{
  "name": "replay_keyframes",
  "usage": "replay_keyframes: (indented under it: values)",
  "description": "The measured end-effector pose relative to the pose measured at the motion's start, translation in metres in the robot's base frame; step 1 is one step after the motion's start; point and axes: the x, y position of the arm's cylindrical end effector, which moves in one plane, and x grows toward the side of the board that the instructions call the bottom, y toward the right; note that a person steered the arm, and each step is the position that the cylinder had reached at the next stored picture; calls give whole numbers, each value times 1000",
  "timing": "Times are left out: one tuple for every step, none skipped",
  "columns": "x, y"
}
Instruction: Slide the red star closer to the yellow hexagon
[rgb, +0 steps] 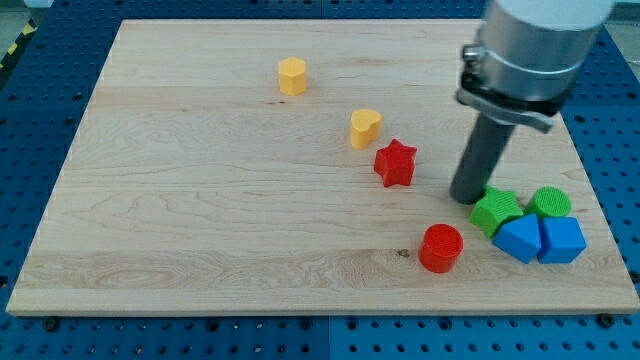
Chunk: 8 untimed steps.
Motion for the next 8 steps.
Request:
replay_keyframes:
  values:
    - [-19,0]
    - [-22,-39]
    - [-22,-82]
    - [-24,-117]
    - [-27,-148]
    - [-36,-151]
    - [-35,-131]
    - [-49,-125]
